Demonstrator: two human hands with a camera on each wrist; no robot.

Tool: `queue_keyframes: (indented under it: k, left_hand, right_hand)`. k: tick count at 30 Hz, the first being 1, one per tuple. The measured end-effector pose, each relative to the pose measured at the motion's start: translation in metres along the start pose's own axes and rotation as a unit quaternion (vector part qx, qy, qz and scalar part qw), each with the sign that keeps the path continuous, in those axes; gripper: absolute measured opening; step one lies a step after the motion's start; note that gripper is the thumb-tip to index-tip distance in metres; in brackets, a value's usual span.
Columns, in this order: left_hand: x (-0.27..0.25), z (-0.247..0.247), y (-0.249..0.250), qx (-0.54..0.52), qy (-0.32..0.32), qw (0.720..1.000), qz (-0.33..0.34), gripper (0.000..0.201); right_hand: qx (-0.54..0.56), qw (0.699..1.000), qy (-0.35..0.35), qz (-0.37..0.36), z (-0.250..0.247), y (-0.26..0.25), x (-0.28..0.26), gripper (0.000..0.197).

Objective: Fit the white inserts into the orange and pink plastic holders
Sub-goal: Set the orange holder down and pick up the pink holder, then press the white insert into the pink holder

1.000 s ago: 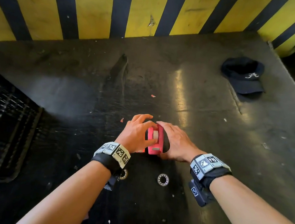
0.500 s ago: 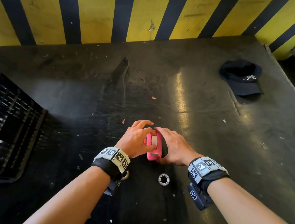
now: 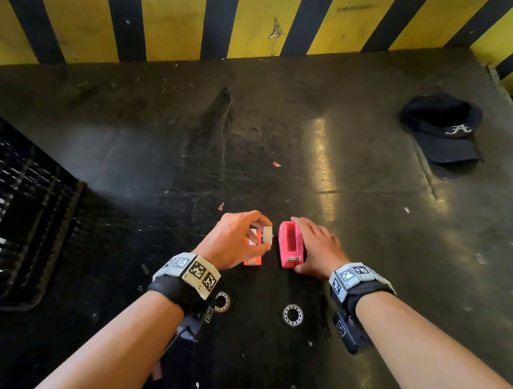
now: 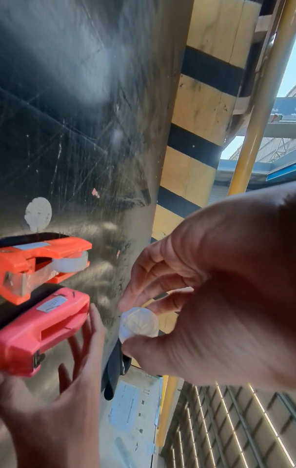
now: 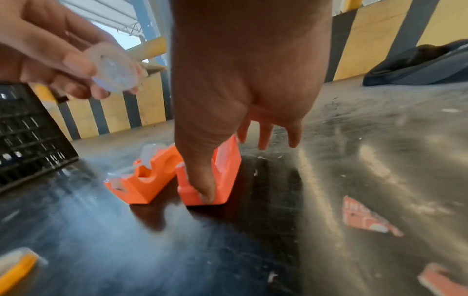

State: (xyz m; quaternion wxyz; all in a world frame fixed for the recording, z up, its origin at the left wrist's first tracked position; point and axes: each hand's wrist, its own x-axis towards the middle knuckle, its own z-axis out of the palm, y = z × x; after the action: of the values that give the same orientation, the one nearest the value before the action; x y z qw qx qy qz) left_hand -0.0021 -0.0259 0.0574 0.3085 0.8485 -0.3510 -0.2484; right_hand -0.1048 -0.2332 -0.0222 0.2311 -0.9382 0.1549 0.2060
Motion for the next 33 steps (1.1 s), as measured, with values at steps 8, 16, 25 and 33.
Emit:
queue_keyframes:
  k: [8,16,25,33]
  left_hand:
    - [-0.008,0.004,-0.013,-0.008,0.023,1.0,-0.003,0.042]
    - [-0.02,0.006,-0.008,-0.006,0.034,0.999,0.005,0.046]
    - [-0.035,0.022,-0.012,0.016,0.042,0.999,-0.011,0.038]
    - [-0.067,0.084,-0.023,0.249,-0.169,0.95,-0.087,0.041]
  right_hand:
    - [0.264,0.944,0.166,-0.106,-0.019,-0.041,-0.023,0.016]
    - [0.256,0.952,0.132,-0.107,-0.018,-0.054,-0.038,0.009]
    - [0.259,0.955,0.113,-0.085,-0.016,-0.036,-0.045,0.011]
    - [0.238,0.964,0.106,-0.059,-0.012,-0.012,-0.057,0.01]
